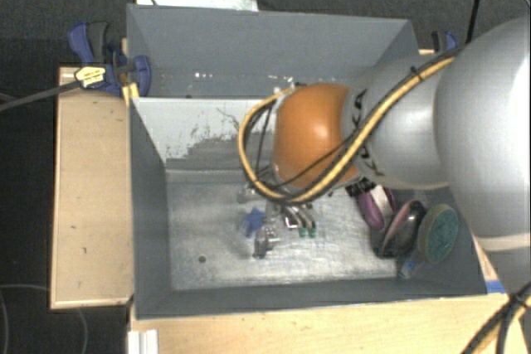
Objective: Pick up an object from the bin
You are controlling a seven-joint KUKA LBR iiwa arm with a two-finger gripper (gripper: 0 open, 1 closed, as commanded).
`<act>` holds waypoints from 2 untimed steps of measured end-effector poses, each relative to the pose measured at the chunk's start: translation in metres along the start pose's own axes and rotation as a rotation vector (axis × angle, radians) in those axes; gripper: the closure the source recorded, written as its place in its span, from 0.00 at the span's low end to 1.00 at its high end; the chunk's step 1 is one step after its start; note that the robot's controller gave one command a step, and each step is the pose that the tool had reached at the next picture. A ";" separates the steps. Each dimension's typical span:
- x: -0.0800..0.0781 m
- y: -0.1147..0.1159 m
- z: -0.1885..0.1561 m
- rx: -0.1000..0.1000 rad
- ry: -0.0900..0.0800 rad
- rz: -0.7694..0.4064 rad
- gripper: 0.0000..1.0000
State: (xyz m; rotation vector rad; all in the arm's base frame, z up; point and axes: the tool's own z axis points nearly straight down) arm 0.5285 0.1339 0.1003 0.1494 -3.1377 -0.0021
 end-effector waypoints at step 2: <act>-0.011 -0.023 0.027 -0.001 -0.006 0.099 0.00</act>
Offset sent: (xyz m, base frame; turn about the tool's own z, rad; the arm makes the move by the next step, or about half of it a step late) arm 0.0102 -0.0237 -0.0303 0.0977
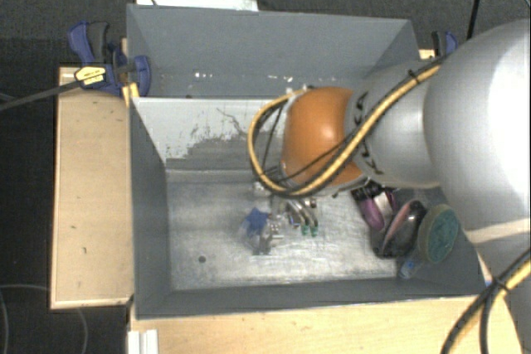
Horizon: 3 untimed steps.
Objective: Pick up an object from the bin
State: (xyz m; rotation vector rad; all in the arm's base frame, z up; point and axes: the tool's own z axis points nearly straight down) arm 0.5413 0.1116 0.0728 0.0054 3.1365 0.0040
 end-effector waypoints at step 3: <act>-0.006 0.001 -0.083 0.001 0.000 0.004 1.00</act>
Offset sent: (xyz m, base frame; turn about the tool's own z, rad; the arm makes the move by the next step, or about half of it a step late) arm 0.0000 0.0000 0.0000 0.0000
